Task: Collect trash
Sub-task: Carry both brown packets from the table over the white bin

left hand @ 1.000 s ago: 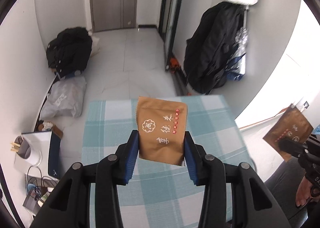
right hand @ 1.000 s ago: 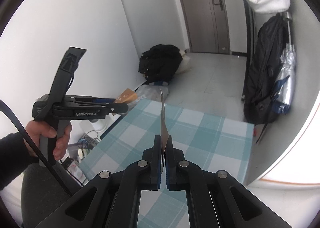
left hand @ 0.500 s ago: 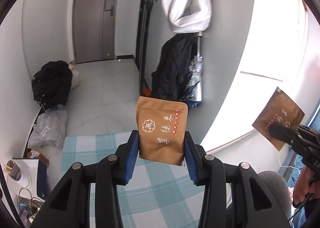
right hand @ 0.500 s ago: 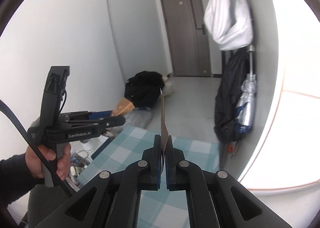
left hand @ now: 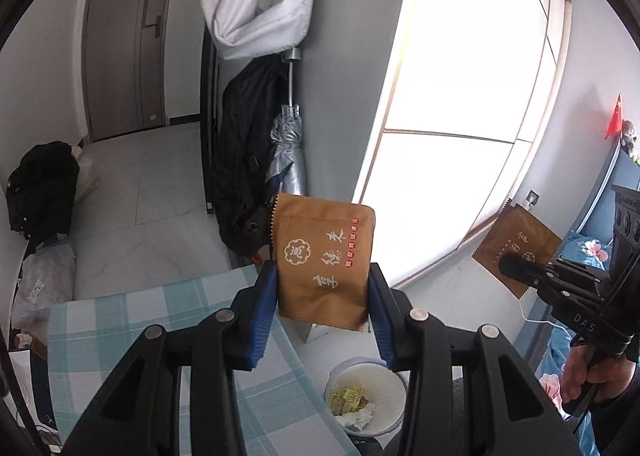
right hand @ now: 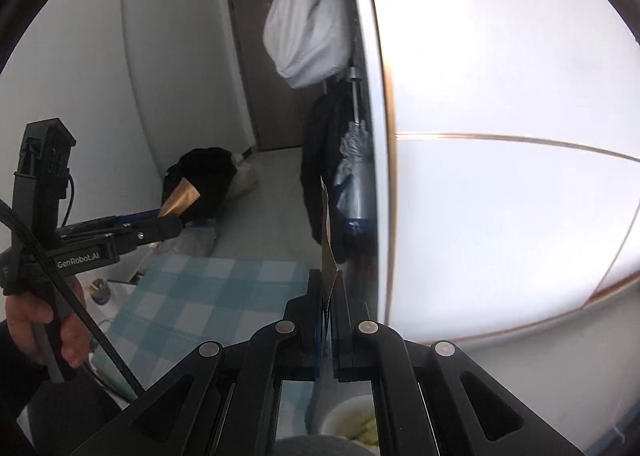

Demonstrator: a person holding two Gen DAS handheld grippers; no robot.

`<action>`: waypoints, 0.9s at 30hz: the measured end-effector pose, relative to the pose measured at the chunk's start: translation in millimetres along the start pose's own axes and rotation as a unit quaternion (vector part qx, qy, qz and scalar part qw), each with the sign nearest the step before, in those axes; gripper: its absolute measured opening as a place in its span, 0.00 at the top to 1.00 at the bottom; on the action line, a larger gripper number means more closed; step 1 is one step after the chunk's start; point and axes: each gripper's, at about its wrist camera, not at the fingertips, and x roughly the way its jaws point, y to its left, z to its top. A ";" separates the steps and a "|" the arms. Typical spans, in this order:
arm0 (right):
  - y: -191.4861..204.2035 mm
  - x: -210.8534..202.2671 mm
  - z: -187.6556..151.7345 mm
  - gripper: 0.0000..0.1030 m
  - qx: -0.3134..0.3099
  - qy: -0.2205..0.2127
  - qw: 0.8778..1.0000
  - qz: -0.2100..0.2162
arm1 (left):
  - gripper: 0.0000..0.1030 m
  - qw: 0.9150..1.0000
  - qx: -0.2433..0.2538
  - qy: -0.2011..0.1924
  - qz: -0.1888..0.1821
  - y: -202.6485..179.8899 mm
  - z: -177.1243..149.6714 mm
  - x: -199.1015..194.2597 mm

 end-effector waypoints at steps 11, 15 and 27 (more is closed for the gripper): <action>-95.2 43.4 -86.4 0.98 0.085 0.100 0.990 -0.045 | 0.63 0.995 0.008 0.096 -0.023 -24.2 -38.3 78.2; -112.0 65.7 -115.3 0.98 0.108 0.129 0.985 -0.042 | 0.63 0.990 0.010 0.135 -0.024 -28.4 -52.2 111.8; -148.0 131.8 -190.0 0.98 0.186 0.214 0.959 -0.015 | 0.63 0.967 0.023 0.249 -0.048 -51.0 -95.3 182.0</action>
